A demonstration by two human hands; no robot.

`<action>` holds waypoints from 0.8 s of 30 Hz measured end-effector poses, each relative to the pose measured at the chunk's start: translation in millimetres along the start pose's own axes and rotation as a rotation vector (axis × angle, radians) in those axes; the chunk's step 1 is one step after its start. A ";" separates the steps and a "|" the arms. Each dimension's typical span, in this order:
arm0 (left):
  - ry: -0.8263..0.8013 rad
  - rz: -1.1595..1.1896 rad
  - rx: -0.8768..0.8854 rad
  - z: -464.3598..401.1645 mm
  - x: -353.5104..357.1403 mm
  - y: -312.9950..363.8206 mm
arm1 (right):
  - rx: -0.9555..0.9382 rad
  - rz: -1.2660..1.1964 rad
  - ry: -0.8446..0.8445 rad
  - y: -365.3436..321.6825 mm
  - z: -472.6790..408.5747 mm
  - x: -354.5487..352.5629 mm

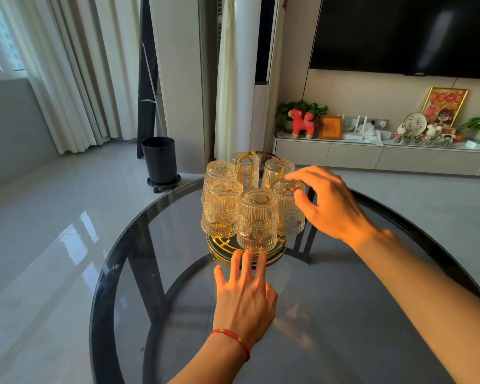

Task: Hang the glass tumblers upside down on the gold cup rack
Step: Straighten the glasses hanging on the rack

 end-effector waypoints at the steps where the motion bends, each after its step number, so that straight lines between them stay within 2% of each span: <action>1: 0.002 0.004 -0.001 0.1 0.1 0.1 | -0.022 0.024 -0.041 -1.4 4.8 3.5; 4: 0.006 0.011 -0.002 -0.5 0.8 0.2 | -0.027 0.086 -0.098 -1.0 15.0 8.9; 18: -0.004 0.002 -0.008 -1.6 3.2 -1.0 | 0.095 0.036 -0.054 10.5 31.3 -0.7; 24: -0.016 -0.008 -0.008 -2.1 2.2 -0.8 | 0.088 0.086 -0.066 11.1 35.1 0.6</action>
Point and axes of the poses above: each hand's wrist, its own z-axis away from the middle knuckle, its own x-axis out of the palm, y = z × x, the point moved 4 cm from there along -z, towards the middle knuckle, and after that the axes turned 10 degrees about -z, right-handed, at the moved point
